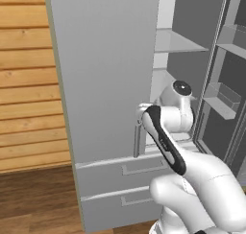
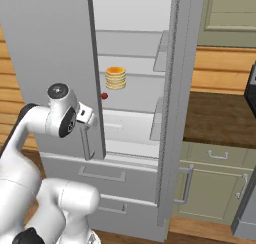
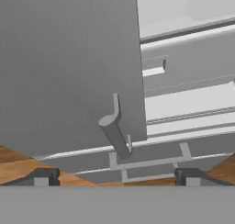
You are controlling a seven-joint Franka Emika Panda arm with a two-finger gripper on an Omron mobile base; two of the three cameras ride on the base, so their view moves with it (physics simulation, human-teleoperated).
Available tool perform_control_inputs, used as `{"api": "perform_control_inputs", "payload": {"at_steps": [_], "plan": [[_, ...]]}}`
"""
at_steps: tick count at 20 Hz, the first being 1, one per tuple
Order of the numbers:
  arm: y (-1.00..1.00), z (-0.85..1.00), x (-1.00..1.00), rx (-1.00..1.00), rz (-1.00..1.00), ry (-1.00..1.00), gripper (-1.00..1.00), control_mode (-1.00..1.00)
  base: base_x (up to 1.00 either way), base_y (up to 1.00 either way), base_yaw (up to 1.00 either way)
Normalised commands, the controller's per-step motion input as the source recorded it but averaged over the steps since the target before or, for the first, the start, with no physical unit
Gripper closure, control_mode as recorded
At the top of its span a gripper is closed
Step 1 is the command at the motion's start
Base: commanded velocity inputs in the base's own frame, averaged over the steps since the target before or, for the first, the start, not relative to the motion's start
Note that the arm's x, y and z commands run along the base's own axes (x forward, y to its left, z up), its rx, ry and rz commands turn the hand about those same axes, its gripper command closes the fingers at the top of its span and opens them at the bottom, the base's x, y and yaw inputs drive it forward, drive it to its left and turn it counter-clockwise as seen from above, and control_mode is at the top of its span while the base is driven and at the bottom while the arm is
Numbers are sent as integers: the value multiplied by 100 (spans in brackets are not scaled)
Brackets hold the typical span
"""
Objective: Take the strawberry from the fridge and place it on top of the pancake, located on the dining counter.
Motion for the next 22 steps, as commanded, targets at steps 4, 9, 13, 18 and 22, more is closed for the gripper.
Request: {"api": "perform_control_inputs", "payload": {"at_steps": [4, 9, 13, 18, 22], "plan": [[2, -4, 89, -1, -8, 13, -100, -100, 0, 0, 0], [13, -36, 52, 0, -3, 12, -100, -100, 0, 0, 0], [16, -55, 22, 0, 0, 3, -100, -100, 0, 0, 0], [0, -45, 7, -2, 0, 0, -100, -100, 0, 0, 0], [0, -29, 0, -3, 0, 0, -100, -100, 0, 0, 0]]}}
